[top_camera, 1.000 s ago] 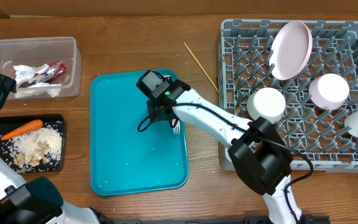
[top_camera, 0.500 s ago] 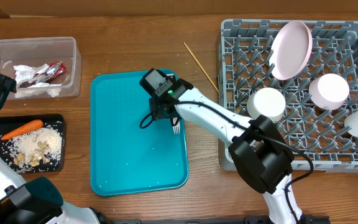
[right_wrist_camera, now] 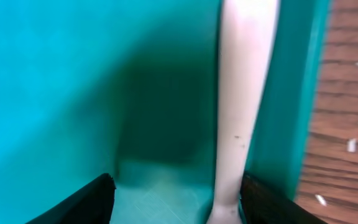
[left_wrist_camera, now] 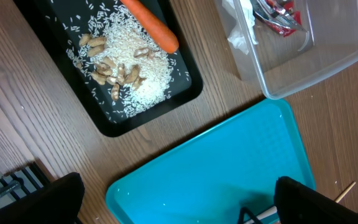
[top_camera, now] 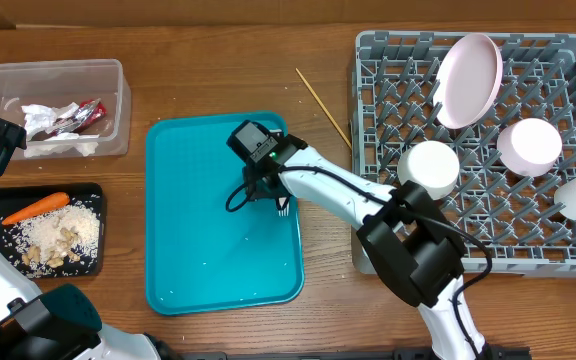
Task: Sort waste into correct bins and load items into the dishwasher rack
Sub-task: 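Lower the right gripper onto the white plastic fork and grasp it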
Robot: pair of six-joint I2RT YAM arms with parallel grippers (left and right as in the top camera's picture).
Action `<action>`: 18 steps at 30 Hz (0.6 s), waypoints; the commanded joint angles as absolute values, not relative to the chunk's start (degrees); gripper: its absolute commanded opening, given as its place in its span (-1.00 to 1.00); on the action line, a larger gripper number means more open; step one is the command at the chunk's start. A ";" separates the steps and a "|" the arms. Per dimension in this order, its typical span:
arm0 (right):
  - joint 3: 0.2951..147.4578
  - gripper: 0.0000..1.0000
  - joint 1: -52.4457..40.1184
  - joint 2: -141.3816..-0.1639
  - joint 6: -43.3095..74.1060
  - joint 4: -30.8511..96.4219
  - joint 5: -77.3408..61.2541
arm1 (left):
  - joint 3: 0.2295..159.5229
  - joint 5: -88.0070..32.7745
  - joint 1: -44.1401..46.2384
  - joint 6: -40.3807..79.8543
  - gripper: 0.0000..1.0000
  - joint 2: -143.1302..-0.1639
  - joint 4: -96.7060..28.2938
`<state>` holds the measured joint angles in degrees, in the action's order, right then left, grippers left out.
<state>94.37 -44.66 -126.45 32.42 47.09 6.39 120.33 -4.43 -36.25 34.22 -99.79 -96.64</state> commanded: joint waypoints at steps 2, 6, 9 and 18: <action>94.08 0.29 -44.77 -128.14 33.06 46.98 4.78 | 120.14 -4.03 -36.36 34.72 1.00 -100.03 -96.64; 94.06 0.24 -45.34 -128.14 33.08 47.22 3.90 | 120.14 -4.03 -36.36 34.72 1.00 -100.03 -96.64; 94.06 0.10 -46.09 -128.14 33.08 47.22 3.92 | 120.14 -4.03 -36.36 34.72 1.00 -100.03 -96.64; 94.06 -0.24 -47.29 -128.22 34.81 47.20 5.76 | 120.14 -4.03 -36.36 34.74 1.00 -100.03 -96.64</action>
